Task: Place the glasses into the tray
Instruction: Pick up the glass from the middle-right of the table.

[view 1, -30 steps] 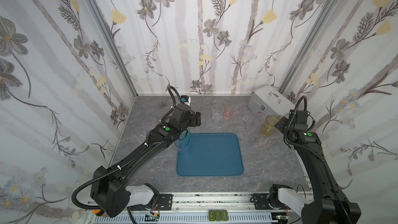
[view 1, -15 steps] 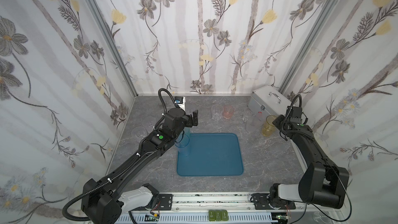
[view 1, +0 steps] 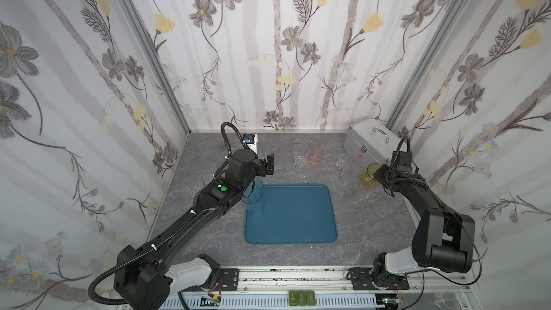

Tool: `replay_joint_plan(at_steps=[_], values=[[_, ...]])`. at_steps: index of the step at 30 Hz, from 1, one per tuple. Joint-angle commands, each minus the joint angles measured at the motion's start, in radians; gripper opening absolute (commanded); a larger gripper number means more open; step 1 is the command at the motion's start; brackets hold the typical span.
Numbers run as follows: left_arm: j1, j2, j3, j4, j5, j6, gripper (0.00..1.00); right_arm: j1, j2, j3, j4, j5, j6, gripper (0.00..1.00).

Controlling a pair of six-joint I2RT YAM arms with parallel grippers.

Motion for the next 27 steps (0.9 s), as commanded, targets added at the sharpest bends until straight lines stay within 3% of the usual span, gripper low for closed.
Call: replay_joint_plan(at_steps=[1, 8, 14, 22, 27], values=[[0.002, 0.002, 0.006, 0.026, -0.006, 0.025, 1.0, 0.001, -0.006, 0.009, -0.01, 0.035, -0.05, 0.15], [0.023, -0.023, -0.013, 0.021, -0.021, 0.043, 1.0, 0.03, -0.096, 0.001, -0.093, 0.111, -0.102, 0.06], [0.044, -0.023, -0.012, 0.017, 0.002, 0.037, 1.0, 0.098, -0.188, 0.015, -0.233, 0.133, -0.125, 0.05], [0.122, -0.015, -0.016, 0.001, 0.09, -0.035, 1.0, 0.318, -0.353, 0.03, -0.477, 0.164, -0.074, 0.02], [0.161, -0.012, -0.036, -0.003, 0.149, -0.067, 0.99, 0.566, -0.274, 0.161, -0.616, 0.208, -0.017, 0.01]])
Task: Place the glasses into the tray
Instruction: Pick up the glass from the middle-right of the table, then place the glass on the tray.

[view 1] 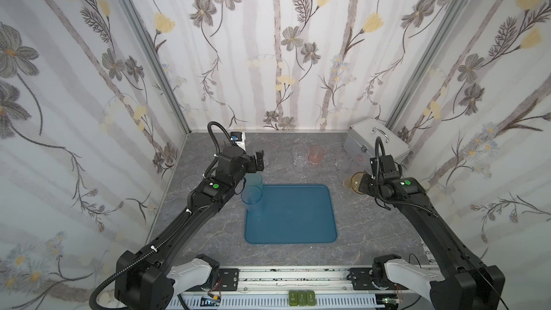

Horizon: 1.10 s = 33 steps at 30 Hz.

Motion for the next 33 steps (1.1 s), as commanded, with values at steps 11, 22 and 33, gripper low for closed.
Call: replay_joint_plan(at_steps=[11, 22, 33], values=[[0.127, 0.032, -0.026, -0.056, 0.143, -0.117, 0.96, 0.557, 0.422, 0.382, -0.14, 0.0, 0.069, 0.01], [0.193, 0.043, -0.018, -0.076, 0.189, -0.11, 0.94, 0.788, 0.671, 0.616, -0.129, -0.133, 0.061, 0.0], [0.194, 0.037, -0.031, -0.073, 0.183, -0.094, 0.94, 0.892, 0.806, 0.743, -0.178, -0.189, 0.085, 0.05]])
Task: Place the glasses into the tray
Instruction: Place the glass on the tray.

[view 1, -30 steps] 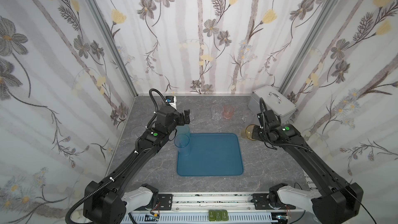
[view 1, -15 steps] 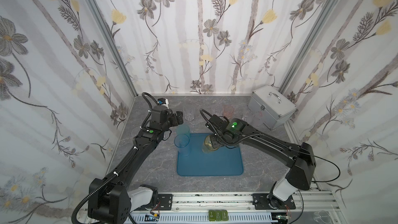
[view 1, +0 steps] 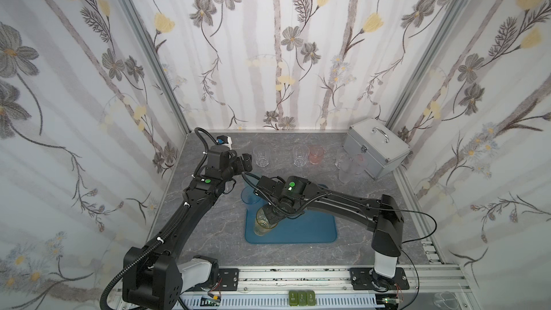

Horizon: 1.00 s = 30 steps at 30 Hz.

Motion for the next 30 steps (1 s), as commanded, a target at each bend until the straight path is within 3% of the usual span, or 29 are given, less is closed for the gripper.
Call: replay_joint_plan(at_steps=[1, 14, 22, 30], values=[[0.002, -0.008, -0.004, 0.005, -0.007, 0.012, 0.94, 0.018, 0.062, 0.083, -0.021, -0.019, 0.016, 0.06], [0.003, -0.01, -0.012, 0.005, -0.011, 0.018, 0.95, 0.035, 0.195, 0.253, -0.172, 0.017, 0.002, 0.1], [0.002, 0.006, 0.006, 0.007, -0.002, 0.02, 0.95, 0.039, 0.242, 0.316, -0.163, -0.011, 0.01, 0.2], [0.002, 0.018, 0.012, 0.008, 0.01, 0.013, 0.94, 0.033, 0.238, 0.313, -0.09, -0.065, 0.036, 0.2]])
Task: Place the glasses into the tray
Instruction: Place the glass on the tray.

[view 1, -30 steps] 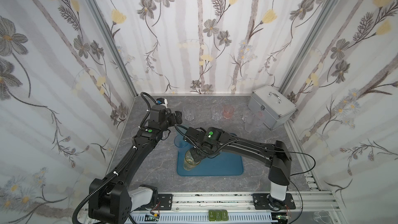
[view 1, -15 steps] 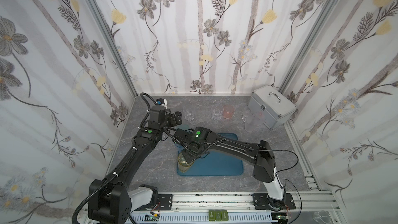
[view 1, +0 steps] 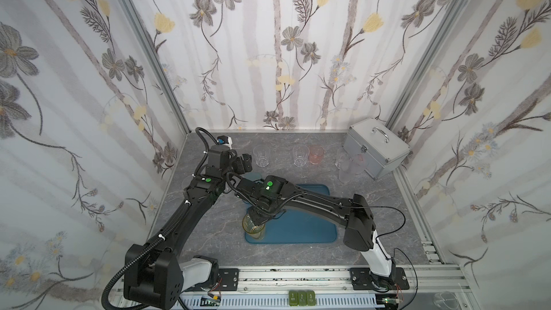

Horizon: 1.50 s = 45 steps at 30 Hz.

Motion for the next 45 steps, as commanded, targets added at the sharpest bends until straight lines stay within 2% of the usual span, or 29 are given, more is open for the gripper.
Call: replay_joint_plan(at_steps=[1, 11, 15, 20, 24, 28, 33, 39, 45], values=[[0.0, 0.0, 0.008, 0.01, 0.004, 0.003, 0.94, -0.003, 0.006, 0.007, 0.065, -0.024, 0.022, 0.2], [0.0, 0.004, 0.009, 0.016, 0.023, -0.001, 0.93, -0.02, -0.017, -0.053, 0.162, -0.041, 0.056, 0.19], [0.001, 0.01, 0.008, 0.016, 0.028, -0.003, 0.93, -0.024, -0.039, -0.074, 0.175, -0.036, 0.057, 0.21], [0.0, 0.01, 0.015, 0.015, 0.026, 0.0, 0.93, -0.038, -0.086, -0.08, 0.18, -0.071, 0.042, 0.33], [0.008, 0.009, 0.032, 0.01, 0.02, -0.008, 0.93, -0.068, -0.166, -0.089, 0.192, -0.108, -0.022, 0.44], [0.02, 0.014, 0.075, 0.0, 0.001, -0.015, 0.93, -0.147, -0.262, -0.142, 0.219, -0.135, -0.056, 0.48], [0.025, 0.064, 0.157, -0.007, -0.065, 0.004, 0.93, -0.301, -0.347, -0.234, 0.325, -0.145, -0.07, 0.49], [0.016, 0.14, 0.203, -0.004, -0.115, 0.008, 0.92, -0.477, -0.387, -0.344, 0.51, -0.075, -0.058, 0.5], [0.003, 0.2, 0.228, 0.01, -0.131, 0.022, 0.93, -0.557, -0.35, -0.359, 0.624, 0.027, -0.052, 0.5]])
